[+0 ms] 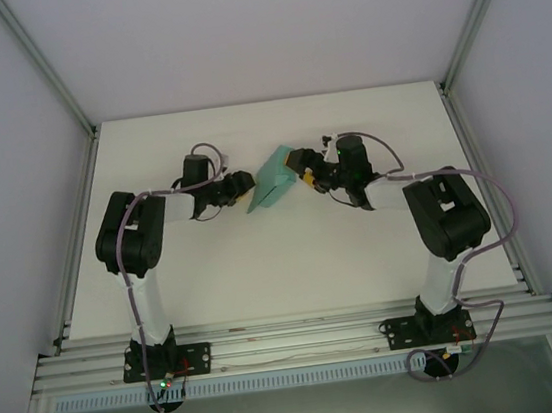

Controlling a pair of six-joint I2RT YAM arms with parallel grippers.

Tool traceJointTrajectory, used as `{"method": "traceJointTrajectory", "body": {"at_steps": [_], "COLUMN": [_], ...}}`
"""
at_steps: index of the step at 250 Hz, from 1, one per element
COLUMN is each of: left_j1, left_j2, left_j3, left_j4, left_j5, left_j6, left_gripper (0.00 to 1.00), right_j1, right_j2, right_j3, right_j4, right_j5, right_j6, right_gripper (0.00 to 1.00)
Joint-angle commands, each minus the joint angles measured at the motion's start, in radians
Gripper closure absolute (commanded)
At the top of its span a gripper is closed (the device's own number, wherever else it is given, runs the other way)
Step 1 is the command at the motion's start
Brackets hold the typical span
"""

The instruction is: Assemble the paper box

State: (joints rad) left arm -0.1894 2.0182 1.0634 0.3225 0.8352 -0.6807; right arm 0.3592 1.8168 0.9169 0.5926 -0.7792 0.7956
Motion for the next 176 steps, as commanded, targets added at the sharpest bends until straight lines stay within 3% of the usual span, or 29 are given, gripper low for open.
{"method": "traceJointTrajectory", "body": {"at_steps": [1,26,93,152,176], "left_j1": [-0.017,-0.034,-0.144,-0.165,-0.164], "left_j2": [-0.020,-0.013,0.036,0.039,0.021], "left_j3": [0.040,0.071,0.246,0.247,0.244], "left_j4": [-0.017,-0.010,-0.201,-0.255,-0.270], "left_j5": [0.025,0.037,0.017,-0.022,-0.040], "left_j6": [0.009,0.008,0.151,0.186,0.219], "left_gripper": [0.41,0.33,0.30,0.30,0.28], "right_j1": [-0.003,-0.002,-0.004,-0.004,-0.005], "right_j2": [-0.037,-0.032,-0.006,-0.045,-0.071], "right_j3": [-0.023,-0.020,-0.037,-0.048,-0.052], "right_j4": [0.056,0.068,0.163,-0.038,-0.110], "right_j5": [-0.018,-0.034,-0.041,0.036,0.061], "right_j6": [0.017,0.024,0.085,0.002,-0.027], "right_gripper": [0.10,0.10,0.10,0.35,0.38]}}
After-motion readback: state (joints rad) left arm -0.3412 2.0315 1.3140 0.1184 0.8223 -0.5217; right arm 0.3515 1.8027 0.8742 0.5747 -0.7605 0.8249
